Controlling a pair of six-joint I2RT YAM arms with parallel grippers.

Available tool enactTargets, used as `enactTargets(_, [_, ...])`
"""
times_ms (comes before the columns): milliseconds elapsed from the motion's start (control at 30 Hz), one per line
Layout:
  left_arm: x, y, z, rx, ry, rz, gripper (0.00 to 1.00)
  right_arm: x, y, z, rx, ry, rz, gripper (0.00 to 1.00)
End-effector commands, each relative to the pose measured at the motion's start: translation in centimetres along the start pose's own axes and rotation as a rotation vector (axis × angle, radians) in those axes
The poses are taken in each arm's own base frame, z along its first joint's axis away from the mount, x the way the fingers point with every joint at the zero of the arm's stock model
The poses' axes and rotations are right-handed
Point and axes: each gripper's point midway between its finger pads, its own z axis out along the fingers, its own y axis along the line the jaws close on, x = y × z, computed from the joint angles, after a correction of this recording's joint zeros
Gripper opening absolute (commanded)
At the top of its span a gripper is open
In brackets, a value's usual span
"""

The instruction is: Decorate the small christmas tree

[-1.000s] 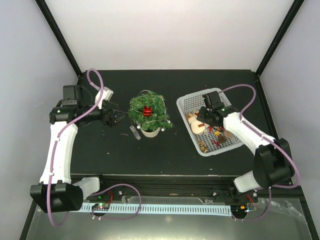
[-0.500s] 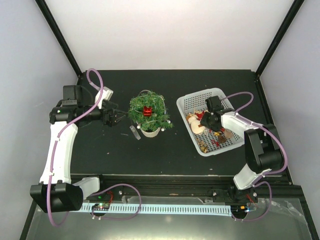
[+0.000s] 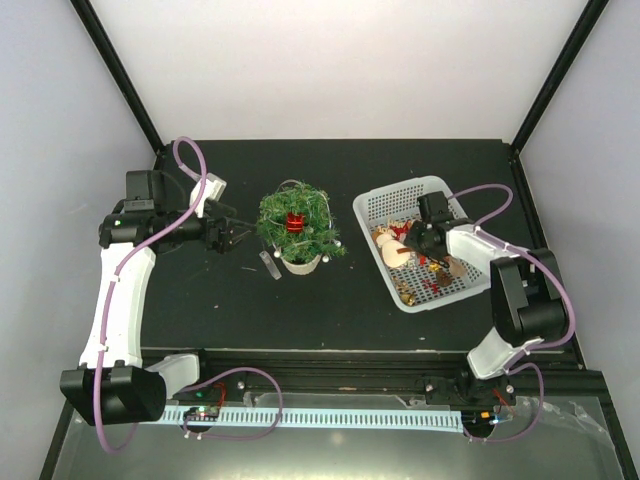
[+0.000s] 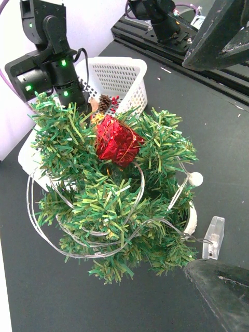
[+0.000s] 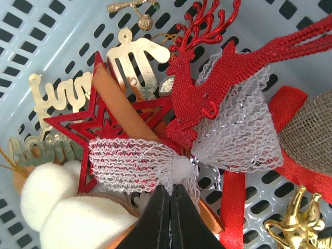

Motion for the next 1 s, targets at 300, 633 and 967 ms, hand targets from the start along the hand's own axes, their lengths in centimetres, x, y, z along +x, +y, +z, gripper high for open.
enactTargets(300, [-4.7,-0.7,0.9,-0.166,0.080,0.115,0.99,-1.1,0.1,-6.9,-0.097,-0.126,0.020,0.01])
enactTargets(633, [-7.8,-0.1,6.0,-0.430,0.142,0.161,0.99,-0.1,-0.2,-6.9,-0.118,-0.115,0.024,0.01])
enactTargets(967, [-9.2,0.0,8.8,-0.426,0.160,0.160,0.79,0.0,-0.7,-6.6,-0.093,-0.118,0.007,0.01])
